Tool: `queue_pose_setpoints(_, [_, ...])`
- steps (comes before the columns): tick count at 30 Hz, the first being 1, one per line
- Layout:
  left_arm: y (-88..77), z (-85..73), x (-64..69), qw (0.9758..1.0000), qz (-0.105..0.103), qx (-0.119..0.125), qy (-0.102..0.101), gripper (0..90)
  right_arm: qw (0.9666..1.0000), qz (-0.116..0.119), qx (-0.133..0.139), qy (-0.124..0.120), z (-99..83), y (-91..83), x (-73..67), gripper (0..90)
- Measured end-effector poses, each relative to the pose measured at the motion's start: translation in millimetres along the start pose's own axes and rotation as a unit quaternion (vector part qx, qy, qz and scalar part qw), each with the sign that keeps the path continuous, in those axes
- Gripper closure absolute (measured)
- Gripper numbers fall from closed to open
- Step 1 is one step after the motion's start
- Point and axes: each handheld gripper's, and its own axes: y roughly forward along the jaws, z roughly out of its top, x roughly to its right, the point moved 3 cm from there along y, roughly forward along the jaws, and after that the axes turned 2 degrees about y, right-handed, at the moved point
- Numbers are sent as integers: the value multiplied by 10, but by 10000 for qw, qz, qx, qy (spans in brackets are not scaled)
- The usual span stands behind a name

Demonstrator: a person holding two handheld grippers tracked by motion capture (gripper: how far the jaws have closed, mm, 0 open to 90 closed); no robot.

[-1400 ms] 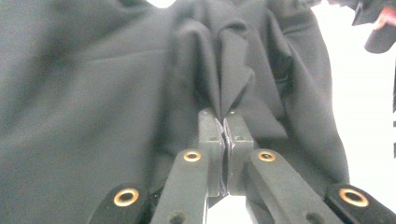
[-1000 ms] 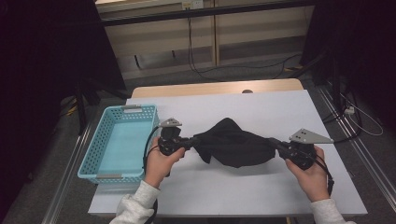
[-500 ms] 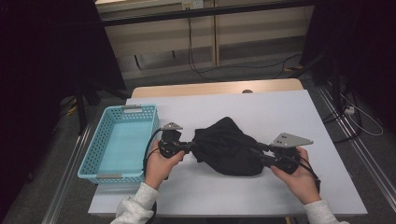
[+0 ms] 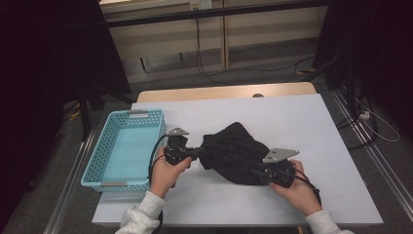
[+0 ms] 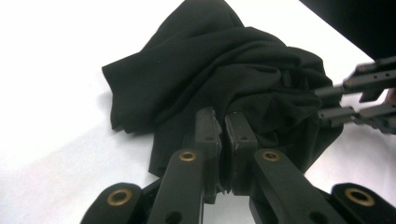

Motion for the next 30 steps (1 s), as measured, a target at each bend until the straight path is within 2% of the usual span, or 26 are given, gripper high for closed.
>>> queue_pose_setpoints(2, [-8, 1, -8, 10000, -6, 6, -15, 856, 10000, -3, 39, 60, 4, -35, 37, 900])
queue_pose_setpoints(4, [-12, 1, -9, 10000, -12, -4, -40, 854, 9998, -118, 116, 119, 15, -86, 80, 900])
queue_pose_setpoints(7, [-30, 5, -22, 10000, -37, 17, -66, 849, 9987, -209, 359, 287, 36, -195, 166, 900])
queue_pose_setpoints(9, [-58, 13, -36, 10000, -27, 37, -78, 849, 9973, -131, 553, 473, 42, -250, 196, 900])
queue_pose_setpoints(10, [-68, 16, -40, 9999, -14, 76, -103, 849, 9969, -51, 603, 503, 44, -257, 190, 861])
queue_pose_setpoints(11, [-86, 20, -51, 9999, -5, 72, -108, 849, 9970, -29, 606, 490, 49, -250, 170, 774])
queue_pose_setpoints(13, [-111, 25, -74, 9998, 34, 126, -132, 849, 9980, 62, 534, 322, 59, -189, 101, 654])
queue_pose_setpoints(14, [-121, 26, -81, 9998, 30, 135, -146, 849, 9984, 70, 495, 278, 63, -145, 64, 631])
queue_pose_setpoints(17, [-127, 16, -88, 9998, -2, 107, -138, 849, 9992, 24, 347, 198, 78, -6, -22, 489])
queue_pose_setpoints(19, [-107, 9, -74, 9999, -22, 88, -125, 834, 9998, -59, 178, 58, 68, 70, -52, 490])
queue_pose_setpoints(21, [-79, 6, -48, 9999, -49, 61, -85, 787, 9998, -185, 72, 27, 55, 117, -50, 476])
queue_pose_setpoints(24, [-31, 15, 10, 9999, -66, 90, 10, 638, 9998, -170, -44, 89, 8, 187, -44, 500])
queue_pose_setpoints(25, [-12, 18, 36, 9999, -71, 86, 44, 589, 9997, -212, 58, 46, 1, 202, -53, 541])
queue_pose_setpoints(26, [7, 20, 66, 9999, -97, 48, 111, 529, 9998, -200, 47, 2, 12, 195, -60, 701])
queue_pose_setpoints(27, [29, 21, 102, 9998, -128, 71, 161, 493, 9999, -118, 22, -38, 23, 183, -70, 801])
queue_pose_setpoints(30, [68, 33, 199, 9989, -225, 69, 402, 441, 9999, -65, 26, -97, 29, 157, -79, 862])
